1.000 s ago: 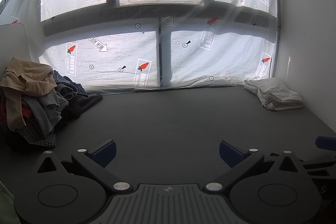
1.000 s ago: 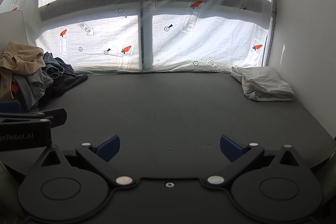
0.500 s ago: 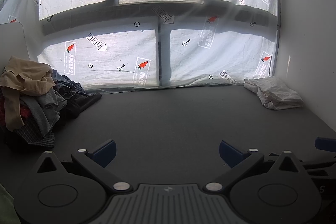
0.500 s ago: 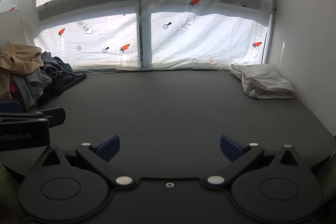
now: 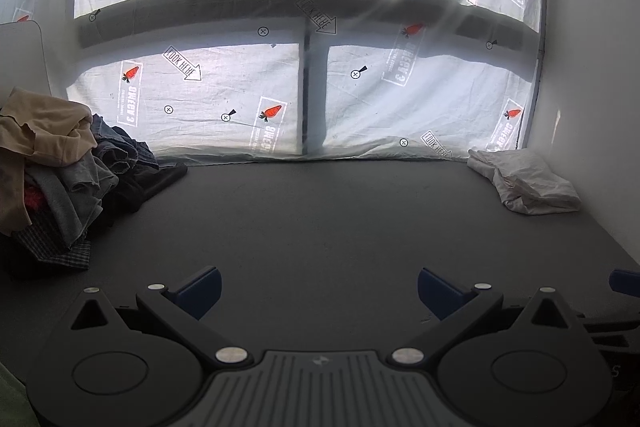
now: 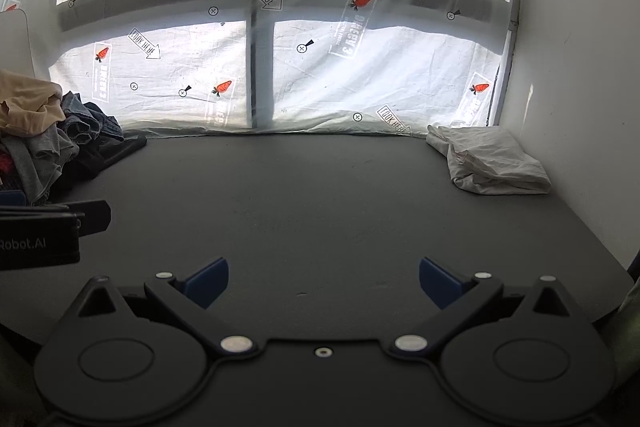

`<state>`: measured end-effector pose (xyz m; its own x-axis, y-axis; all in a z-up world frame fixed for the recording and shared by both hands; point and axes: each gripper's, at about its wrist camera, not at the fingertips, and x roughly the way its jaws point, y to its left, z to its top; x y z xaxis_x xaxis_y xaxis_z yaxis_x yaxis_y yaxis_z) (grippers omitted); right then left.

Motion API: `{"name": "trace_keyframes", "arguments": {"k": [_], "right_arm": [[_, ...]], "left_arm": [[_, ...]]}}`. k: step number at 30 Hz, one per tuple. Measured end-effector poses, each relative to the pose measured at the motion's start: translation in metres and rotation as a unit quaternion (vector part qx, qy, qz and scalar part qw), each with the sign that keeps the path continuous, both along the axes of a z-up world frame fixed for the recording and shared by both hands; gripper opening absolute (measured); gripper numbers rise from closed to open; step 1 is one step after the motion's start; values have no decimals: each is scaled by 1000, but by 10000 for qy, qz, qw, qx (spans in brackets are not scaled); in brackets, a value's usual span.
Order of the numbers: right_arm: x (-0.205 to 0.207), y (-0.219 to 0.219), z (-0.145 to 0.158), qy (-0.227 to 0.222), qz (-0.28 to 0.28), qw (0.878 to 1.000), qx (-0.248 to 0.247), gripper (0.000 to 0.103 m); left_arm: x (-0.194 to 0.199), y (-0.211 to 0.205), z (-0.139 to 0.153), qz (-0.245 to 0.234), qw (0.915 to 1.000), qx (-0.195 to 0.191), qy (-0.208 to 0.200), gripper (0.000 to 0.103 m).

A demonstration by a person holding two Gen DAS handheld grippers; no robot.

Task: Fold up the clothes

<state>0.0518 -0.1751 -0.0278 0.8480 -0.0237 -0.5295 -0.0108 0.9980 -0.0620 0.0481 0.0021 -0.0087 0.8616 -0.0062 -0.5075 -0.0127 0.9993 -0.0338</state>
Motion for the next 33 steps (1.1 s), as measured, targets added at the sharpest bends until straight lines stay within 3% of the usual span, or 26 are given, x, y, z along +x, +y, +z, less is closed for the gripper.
{"name": "trace_keyframes", "arguments": {"k": [6,12,18,25,28,30,31,33], "right_arm": [[47,-30,-25,516,-288,9980,222,103],[121,-43,-36,752,-320,9954,508,103],[187,-28,-37,917,-98,9945,507,103],[245,7,-49,1206,302,9911,479,103],[263,27,-51,1302,562,9873,722,103],[280,35,-54,1562,735,9730,1529,103],[290,37,-57,1742,756,9586,2120,103],[311,46,-69,2123,661,9169,3315,102]], "left_arm": [[49,4,-16,417,9972,-428,454,103],[100,25,-22,1037,9882,-702,885,103],[149,58,-18,1748,9707,-1129,1201,103],[168,112,-20,2387,9529,-1375,1264,103],[174,150,-27,2526,9361,-2171,1127,103],[178,176,-34,2596,9186,-2813,976,103],[181,190,-37,2626,9093,-3098,908,103],[190,219,-43,2671,8954,-3463,838,103]]}}
